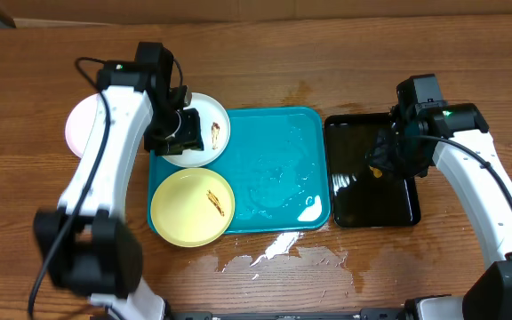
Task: Clean dirty plates on tray and stack at the side
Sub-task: 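Move the left gripper to the yellow plate rim and grip it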
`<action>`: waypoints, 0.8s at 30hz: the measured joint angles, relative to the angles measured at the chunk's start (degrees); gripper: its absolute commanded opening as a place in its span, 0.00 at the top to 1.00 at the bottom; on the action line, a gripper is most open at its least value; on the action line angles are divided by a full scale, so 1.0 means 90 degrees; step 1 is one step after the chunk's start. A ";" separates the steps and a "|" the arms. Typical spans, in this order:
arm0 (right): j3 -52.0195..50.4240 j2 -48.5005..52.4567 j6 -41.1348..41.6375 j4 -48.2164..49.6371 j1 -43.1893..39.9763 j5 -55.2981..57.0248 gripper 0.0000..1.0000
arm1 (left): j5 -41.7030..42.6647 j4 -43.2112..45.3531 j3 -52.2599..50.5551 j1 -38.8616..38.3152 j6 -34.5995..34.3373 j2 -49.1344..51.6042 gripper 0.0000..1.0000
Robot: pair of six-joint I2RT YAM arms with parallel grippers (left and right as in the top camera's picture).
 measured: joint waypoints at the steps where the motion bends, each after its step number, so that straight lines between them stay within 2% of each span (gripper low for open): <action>1: 0.0000 0.0000 0.0000 0.0000 0.0000 0.0002 0.96 | -0.0112 -0.0240 0.0000 -0.0080 -0.0114 -0.0233 0.54; 3: 0.0000 0.0000 0.0000 -0.0022 0.0002 0.0002 0.96 | -0.0418 -0.0702 -0.0019 -0.0262 -0.0384 -0.0755 0.53; 8: 0.0000 0.0000 -0.0002 -0.0032 0.0002 0.0002 0.96 | -0.0899 -0.1110 -0.0629 -0.0398 -0.0981 -0.1812 0.50; 12: -0.0002 0.0000 -0.0002 -0.0036 0.0000 0.0000 0.96 | -0.1316 -0.1139 -0.1591 -0.0398 -0.1642 -0.2807 0.32; 18: -0.0012 0.0000 -0.0005 0.0007 0.0002 0.0000 0.96 | -0.1868 -0.0527 -0.2749 -0.0398 -0.2514 -0.4000 0.38; 22: -0.0012 0.0000 -0.0005 0.0000 0.0002 0.0002 0.96 | -0.1972 -0.0010 -0.3155 -0.0398 -0.2693 -0.3985 0.38; 24: -0.0012 0.0000 -0.0002 -0.0002 0.0000 0.0000 0.96 | -0.1994 0.0185 -0.3354 -0.0398 -0.2730 -0.3864 0.43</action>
